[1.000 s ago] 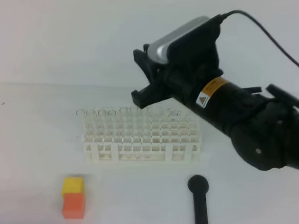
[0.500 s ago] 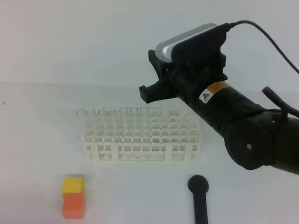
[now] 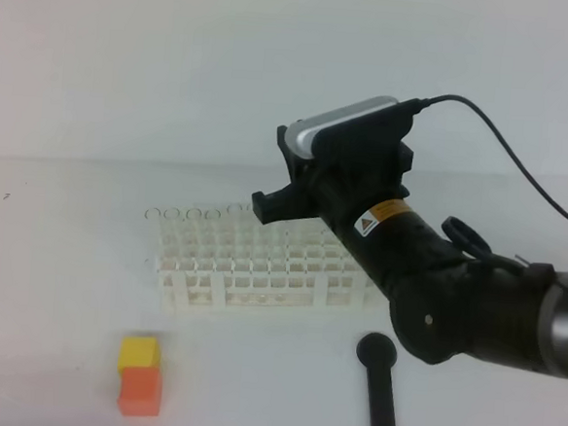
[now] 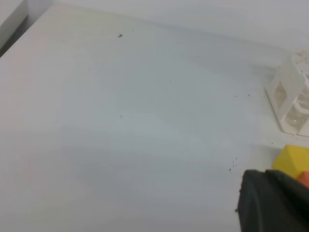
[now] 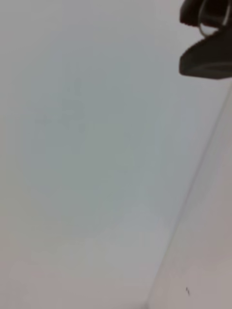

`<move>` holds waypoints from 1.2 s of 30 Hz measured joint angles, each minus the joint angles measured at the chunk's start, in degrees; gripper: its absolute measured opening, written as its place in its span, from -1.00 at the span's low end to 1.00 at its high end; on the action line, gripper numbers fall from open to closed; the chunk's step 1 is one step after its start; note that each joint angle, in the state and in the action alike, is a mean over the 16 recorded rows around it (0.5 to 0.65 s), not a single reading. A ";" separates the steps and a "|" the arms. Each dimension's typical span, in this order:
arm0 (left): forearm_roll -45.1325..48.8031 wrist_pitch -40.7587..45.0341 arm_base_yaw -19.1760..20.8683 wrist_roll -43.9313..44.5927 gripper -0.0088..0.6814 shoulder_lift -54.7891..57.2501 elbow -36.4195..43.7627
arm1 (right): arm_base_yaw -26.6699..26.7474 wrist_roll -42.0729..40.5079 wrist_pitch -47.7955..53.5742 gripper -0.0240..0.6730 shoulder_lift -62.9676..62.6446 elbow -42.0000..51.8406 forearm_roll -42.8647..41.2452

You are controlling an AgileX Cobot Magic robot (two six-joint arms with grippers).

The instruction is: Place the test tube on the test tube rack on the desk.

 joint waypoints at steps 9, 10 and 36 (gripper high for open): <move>0.00 0.00 0.00 0.00 -0.98 0.00 0.00 | 2.34 -2.14 -4.45 -0.59 2.04 0.01 2.59; 0.00 0.00 0.00 0.00 -0.98 0.00 0.00 | 2.54 -2.44 -4.82 -0.59 2.18 0.01 2.84; 0.00 0.00 0.00 0.00 -0.98 0.00 0.00 | 4.67 -5.01 -10.60 -0.59 2.75 4.49 7.86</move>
